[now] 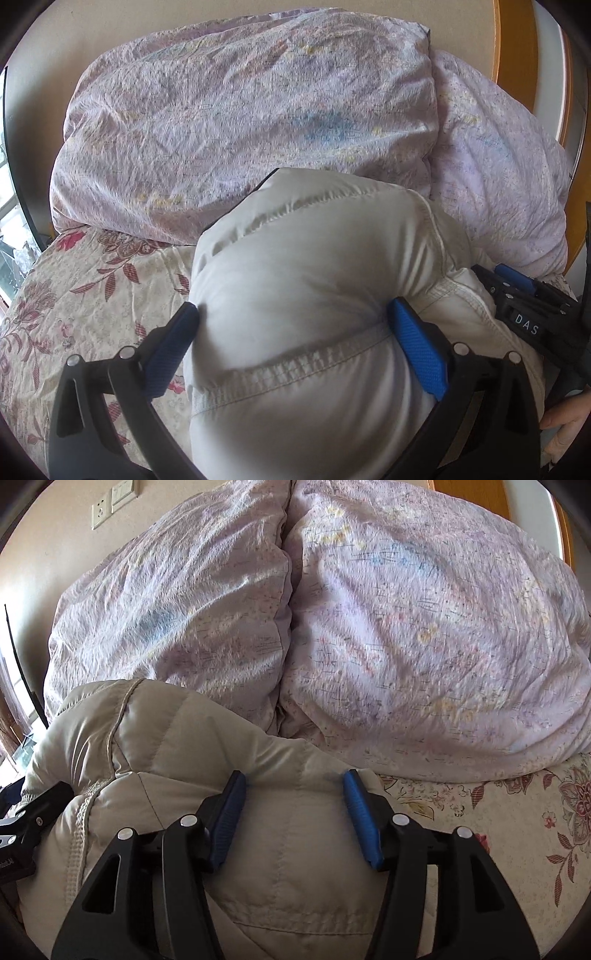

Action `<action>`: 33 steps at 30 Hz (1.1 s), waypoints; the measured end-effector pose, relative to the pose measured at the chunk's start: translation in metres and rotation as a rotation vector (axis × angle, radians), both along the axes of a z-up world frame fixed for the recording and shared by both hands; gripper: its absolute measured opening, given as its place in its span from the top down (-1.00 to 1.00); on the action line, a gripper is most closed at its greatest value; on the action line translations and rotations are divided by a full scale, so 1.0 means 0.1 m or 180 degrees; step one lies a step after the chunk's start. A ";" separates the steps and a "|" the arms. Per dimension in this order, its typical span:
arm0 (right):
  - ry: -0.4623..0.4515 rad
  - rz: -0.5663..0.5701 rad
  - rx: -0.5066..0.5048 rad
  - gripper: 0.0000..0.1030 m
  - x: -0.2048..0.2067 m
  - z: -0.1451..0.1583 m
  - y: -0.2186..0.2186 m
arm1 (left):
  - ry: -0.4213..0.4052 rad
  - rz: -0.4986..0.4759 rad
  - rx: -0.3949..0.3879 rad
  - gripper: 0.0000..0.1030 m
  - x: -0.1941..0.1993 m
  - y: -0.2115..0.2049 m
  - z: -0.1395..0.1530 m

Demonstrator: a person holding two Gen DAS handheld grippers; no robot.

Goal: Fold large clothes
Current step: 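Press both grippers down on the jacket bundle to compact it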

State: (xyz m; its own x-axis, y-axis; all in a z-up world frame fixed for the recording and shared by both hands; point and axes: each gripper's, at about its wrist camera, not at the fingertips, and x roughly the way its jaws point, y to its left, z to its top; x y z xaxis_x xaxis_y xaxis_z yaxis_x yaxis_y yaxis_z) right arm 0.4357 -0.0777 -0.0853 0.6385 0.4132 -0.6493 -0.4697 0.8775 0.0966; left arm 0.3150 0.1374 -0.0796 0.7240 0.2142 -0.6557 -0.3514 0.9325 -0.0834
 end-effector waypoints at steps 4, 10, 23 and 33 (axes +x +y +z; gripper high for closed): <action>0.0176 0.0054 -0.0033 -0.16 0.09 -0.07 0.02 | 0.0059 0.0002 -0.0021 -0.97 0.03 0.02 -0.05; 0.0322 0.0090 -0.0137 -0.17 0.18 -0.12 0.08 | 0.0116 0.0009 -0.0081 -0.97 0.06 0.07 -0.11; 0.0334 0.0064 -0.0144 -0.17 0.29 -0.12 0.15 | 0.0197 0.0041 -0.0028 -0.97 0.12 0.04 -0.13; 0.0322 0.0006 0.0005 -0.20 0.02 0.09 -0.13 | 0.0094 0.0063 -0.0055 -0.96 -0.02 0.07 -0.05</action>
State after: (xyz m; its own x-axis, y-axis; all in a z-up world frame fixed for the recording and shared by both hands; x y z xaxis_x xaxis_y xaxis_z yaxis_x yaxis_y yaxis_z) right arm 0.4374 -0.0904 -0.0760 0.5689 0.4154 -0.7098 -0.4592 0.8764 0.1450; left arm 0.3132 0.1442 -0.0850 0.6999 0.2167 -0.6805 -0.3723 0.9239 -0.0887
